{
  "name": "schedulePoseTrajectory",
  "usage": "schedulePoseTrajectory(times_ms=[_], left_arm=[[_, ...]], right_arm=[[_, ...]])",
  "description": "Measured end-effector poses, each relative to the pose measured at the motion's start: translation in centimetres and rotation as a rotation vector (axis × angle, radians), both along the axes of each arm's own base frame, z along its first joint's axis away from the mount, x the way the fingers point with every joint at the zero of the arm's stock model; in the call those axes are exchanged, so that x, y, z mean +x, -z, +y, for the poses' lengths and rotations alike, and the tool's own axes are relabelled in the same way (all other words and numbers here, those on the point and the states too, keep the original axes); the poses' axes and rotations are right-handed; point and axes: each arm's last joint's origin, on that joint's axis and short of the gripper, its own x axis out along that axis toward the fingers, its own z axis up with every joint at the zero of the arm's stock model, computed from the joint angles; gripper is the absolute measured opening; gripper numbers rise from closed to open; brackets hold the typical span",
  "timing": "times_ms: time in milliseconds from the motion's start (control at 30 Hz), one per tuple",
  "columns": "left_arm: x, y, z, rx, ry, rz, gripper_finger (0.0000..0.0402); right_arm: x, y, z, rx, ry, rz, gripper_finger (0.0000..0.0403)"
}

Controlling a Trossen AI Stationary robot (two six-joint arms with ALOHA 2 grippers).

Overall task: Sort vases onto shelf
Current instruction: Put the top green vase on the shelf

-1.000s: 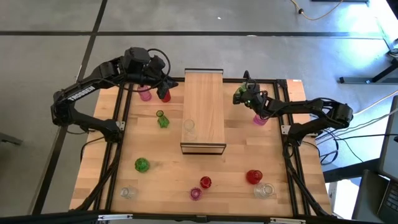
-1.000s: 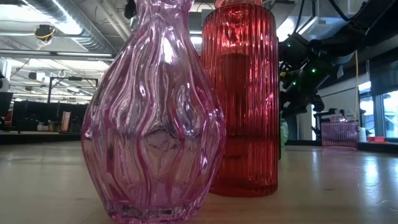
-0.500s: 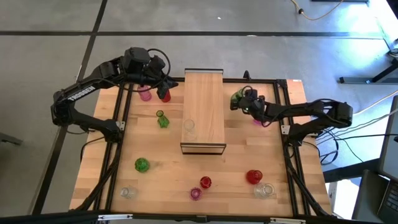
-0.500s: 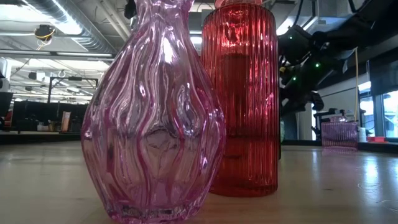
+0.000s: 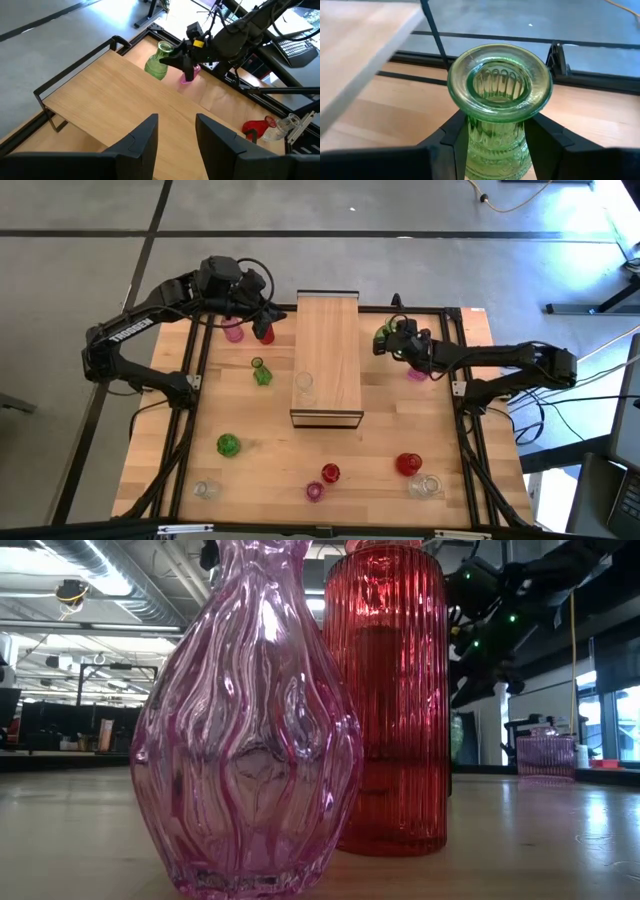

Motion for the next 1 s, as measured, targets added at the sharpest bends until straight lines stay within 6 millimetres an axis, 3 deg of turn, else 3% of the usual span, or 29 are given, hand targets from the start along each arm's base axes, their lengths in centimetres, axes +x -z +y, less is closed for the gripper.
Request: schedulePoseTrajectory(times_ms=[400, 1000], left_arm=[[0.0, 0.0, 0.0, 0.005, -0.006, 0.002, 0.0125], [0.0, 0.0, 0.1, 0.011, -0.017, 0.004, 0.0125]], right_arm=[[0.8, -5.3, 1.2, -0.036, -0.084, 0.084, 0.0147], [2.4, -14.4, 0.8, -0.162, -0.218, -0.017, 0.0147]])
